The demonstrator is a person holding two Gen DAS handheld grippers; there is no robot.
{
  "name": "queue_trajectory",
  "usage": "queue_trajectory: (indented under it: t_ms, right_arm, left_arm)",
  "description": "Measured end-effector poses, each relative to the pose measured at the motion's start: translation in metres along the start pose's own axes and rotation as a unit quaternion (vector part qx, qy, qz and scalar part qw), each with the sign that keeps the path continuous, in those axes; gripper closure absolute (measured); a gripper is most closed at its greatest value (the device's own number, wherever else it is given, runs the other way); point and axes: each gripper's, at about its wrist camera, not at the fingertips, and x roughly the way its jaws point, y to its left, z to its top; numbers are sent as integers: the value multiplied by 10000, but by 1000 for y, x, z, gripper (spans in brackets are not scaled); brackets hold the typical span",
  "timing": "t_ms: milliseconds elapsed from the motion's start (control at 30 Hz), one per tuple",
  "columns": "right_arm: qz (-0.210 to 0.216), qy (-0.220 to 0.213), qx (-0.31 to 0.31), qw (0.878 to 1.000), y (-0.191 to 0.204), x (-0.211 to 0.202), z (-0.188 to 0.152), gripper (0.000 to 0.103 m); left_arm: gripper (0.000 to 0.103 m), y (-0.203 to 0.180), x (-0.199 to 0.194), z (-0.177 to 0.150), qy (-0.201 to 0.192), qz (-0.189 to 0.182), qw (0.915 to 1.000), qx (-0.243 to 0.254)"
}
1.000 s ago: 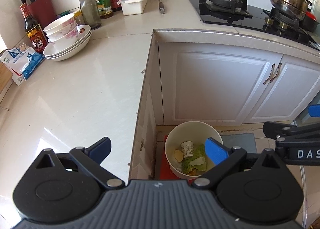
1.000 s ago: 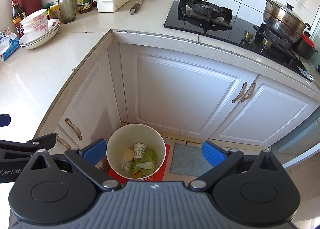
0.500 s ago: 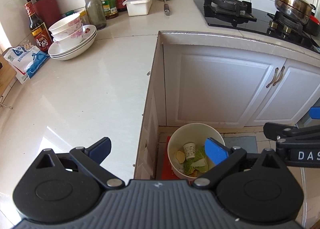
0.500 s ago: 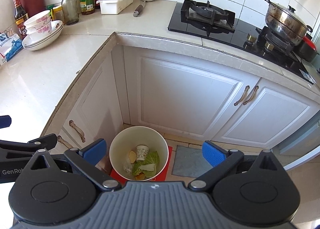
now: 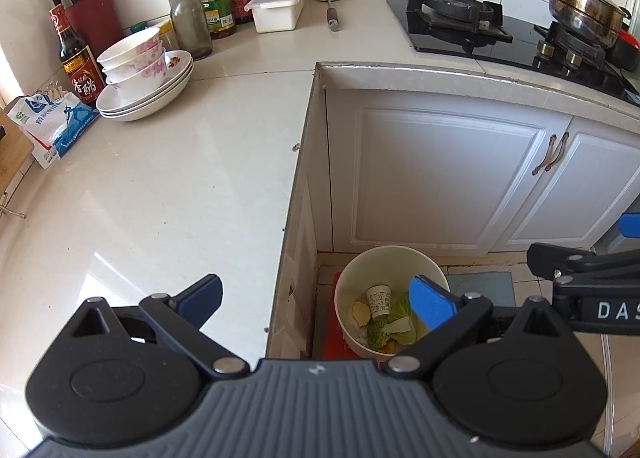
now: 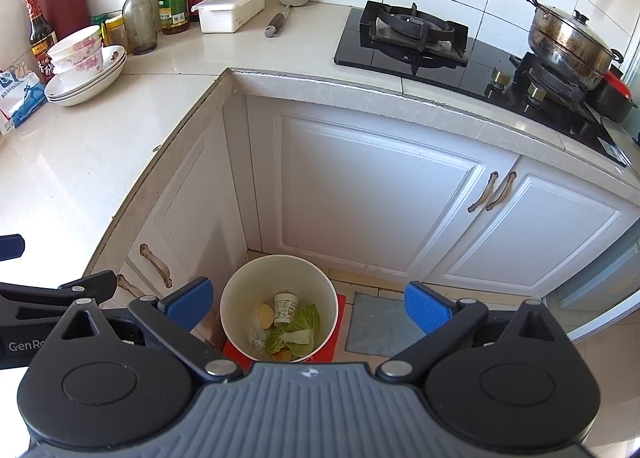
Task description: Collect trash
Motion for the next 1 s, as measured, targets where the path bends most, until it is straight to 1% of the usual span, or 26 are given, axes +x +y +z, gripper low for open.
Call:
queue_trajectory:
  t_ms: [1000]
  right_arm:
    - [33,21,68,10000,1,-1,-3,0]
  left_arm:
    - [4,0,0,0,50,11,10000,5]
